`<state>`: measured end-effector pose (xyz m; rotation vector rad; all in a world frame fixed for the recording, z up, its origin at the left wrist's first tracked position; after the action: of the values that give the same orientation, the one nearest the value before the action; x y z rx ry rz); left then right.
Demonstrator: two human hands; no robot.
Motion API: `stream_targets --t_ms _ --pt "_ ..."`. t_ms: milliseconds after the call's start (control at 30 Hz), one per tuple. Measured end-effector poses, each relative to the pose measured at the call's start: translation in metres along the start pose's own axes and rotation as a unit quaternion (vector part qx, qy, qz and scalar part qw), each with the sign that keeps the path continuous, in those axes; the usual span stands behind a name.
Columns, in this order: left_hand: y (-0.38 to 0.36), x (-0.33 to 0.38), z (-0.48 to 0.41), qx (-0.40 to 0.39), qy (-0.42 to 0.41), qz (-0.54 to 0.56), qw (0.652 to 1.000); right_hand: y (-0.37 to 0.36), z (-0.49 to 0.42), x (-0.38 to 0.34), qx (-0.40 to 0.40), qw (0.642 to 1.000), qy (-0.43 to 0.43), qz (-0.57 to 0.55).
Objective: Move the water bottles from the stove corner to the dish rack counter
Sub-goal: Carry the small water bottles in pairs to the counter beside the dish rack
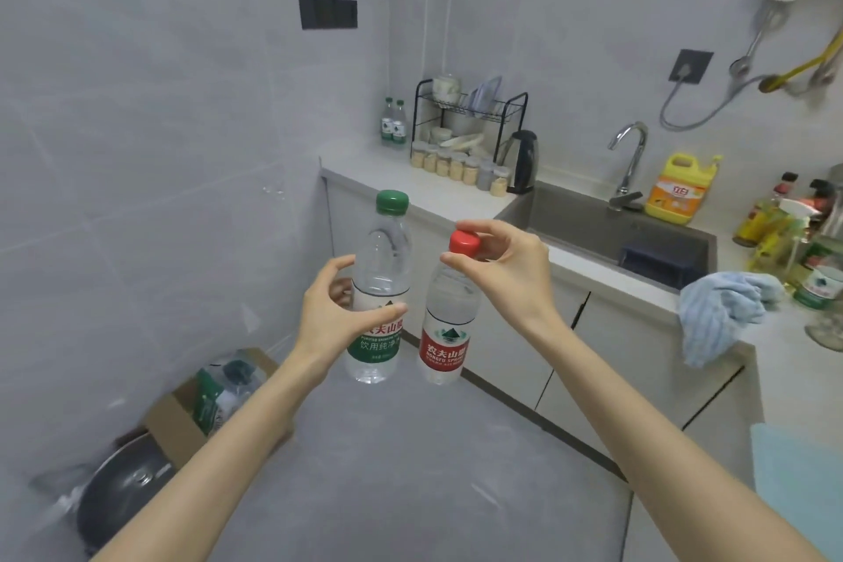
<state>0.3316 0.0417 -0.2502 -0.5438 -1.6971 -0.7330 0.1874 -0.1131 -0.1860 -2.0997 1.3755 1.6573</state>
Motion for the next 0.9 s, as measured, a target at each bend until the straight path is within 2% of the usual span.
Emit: stream_targets --t_ms 333,633,900 --pt "0.034 -0.031 -0.153 0.044 0.012 0.014 0.999 -0.048 -0.159 0.058 -0.017 1.000 -0.007 -0.019" --pt "0.061 -0.081 -0.326 0.002 0.031 0.021 0.999 -0.104 -0.310 0.112 -0.033 0.999 -0.012 0.026" --pt "0.071 -0.110 -0.473 -0.026 0.047 0.035 0.998 -0.125 -0.438 0.159 -0.006 0.999 -0.029 0.024"
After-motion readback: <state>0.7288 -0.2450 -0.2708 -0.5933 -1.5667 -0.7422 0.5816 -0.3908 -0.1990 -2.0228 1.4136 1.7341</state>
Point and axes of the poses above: each hand's wrist, its own z-axis away from the middle knuckle, its own y-axis out of the back of the hand, x = y × z, the point moved 5 cm from there along -z, towards the middle knuckle, and after that the axes turned 9 degrees about -x, right-handed, at the moved point
